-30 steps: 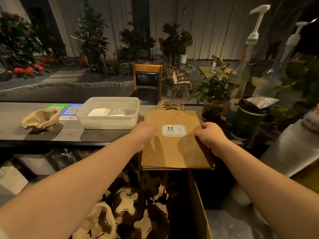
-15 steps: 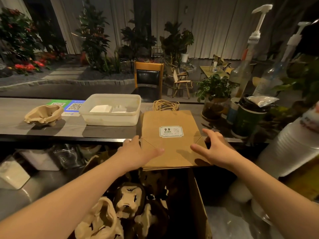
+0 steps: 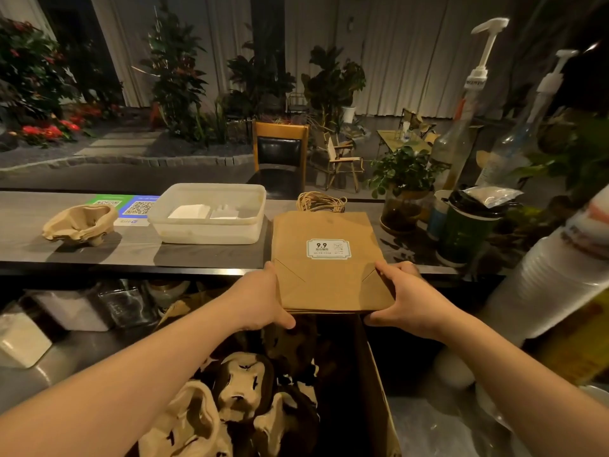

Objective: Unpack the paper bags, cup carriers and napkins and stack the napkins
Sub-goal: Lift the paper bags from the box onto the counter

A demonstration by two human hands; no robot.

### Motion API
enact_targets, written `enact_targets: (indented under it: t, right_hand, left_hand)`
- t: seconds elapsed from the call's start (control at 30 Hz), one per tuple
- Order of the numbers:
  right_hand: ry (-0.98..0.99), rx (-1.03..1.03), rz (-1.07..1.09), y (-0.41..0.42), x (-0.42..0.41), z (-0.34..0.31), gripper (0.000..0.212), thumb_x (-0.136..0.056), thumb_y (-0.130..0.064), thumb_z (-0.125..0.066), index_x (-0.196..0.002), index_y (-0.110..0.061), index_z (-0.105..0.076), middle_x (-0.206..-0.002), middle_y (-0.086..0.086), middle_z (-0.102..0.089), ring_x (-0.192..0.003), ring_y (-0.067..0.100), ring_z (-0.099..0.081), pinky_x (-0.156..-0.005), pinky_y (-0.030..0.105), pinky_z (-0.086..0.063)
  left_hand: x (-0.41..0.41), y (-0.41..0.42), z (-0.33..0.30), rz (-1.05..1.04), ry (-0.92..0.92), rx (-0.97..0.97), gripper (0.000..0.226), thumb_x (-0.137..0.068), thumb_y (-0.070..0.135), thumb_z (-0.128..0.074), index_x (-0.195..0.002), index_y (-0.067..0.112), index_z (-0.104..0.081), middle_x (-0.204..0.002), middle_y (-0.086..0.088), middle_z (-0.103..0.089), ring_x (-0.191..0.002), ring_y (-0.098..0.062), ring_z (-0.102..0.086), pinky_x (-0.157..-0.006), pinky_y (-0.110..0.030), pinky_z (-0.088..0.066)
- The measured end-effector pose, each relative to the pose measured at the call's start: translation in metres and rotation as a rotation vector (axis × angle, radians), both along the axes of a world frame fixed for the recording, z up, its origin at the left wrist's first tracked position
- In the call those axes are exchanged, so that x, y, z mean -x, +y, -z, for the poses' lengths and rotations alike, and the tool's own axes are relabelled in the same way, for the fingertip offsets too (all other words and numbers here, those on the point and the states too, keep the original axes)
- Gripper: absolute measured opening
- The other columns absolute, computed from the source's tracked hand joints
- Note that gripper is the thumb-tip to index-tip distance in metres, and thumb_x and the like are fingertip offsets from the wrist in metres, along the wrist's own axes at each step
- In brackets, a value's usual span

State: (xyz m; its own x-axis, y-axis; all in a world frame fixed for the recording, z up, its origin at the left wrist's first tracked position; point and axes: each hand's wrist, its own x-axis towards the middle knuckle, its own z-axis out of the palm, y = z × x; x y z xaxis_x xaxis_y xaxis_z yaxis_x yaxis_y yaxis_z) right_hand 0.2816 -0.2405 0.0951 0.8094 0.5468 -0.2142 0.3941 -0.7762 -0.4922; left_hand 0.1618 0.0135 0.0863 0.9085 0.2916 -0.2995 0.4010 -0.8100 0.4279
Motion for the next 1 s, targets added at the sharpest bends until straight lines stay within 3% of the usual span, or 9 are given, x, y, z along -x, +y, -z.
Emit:
enact_targets:
  t: [0.17,0.53,0.77,1.0]
  right_hand:
    - [-0.013,-0.014,0.022,0.0,-0.01,0.0,0.111,-0.076,-0.038,-0.088,-0.162,-0.031,-0.017,-0.152,-0.003,-0.029,-0.135,0.019,-0.042,-0.111,0.037,-0.043]
    - [0.068,-0.07,0.004,-0.01,-0.025,-0.006,0.099,-0.081,-0.044,-0.082,-0.16,-0.035,-0.024,-0.16,-0.001,-0.024,-0.141,0.023,-0.038,-0.109,0.036,-0.042]
    - [0.041,-0.069,0.052,-0.009,-0.034,-0.006,0.092,-0.081,-0.042,-0.082,-0.158,-0.034,-0.032,-0.161,0.002,-0.031,-0.142,0.027,-0.041,-0.107,0.039,-0.044]
    - [-0.009,-0.051,0.063,-0.006,-0.04,-0.004,0.089,-0.082,-0.043,-0.081,-0.157,-0.033,-0.034,-0.156,0.002,-0.032,-0.137,0.027,-0.044,-0.105,0.038,-0.047]
  left_hand:
    - [-0.015,0.003,-0.011,0.048,0.007,-0.035,0.094,-0.081,0.037,-0.087,-0.154,0.017,-0.031,-0.137,-0.003,-0.058,-0.123,-0.023,-0.057,-0.09,-0.027,-0.045]
    - [-0.031,-0.002,-0.025,0.093,0.043,-0.149,0.078,-0.081,0.039,-0.086,-0.145,0.015,-0.049,-0.132,-0.005,-0.063,-0.121,-0.025,-0.06,-0.103,-0.036,-0.05]
    - [-0.041,-0.012,-0.041,0.099,0.034,-0.216,0.074,-0.086,0.039,-0.082,-0.147,0.013,-0.049,-0.136,-0.009,-0.062,-0.125,-0.029,-0.059,-0.108,-0.043,-0.05]
    - [-0.041,-0.012,-0.042,0.142,0.005,-0.245,0.076,-0.091,0.043,-0.077,-0.152,0.013,-0.043,-0.143,-0.011,-0.056,-0.13,-0.03,-0.054,-0.109,-0.039,-0.047]
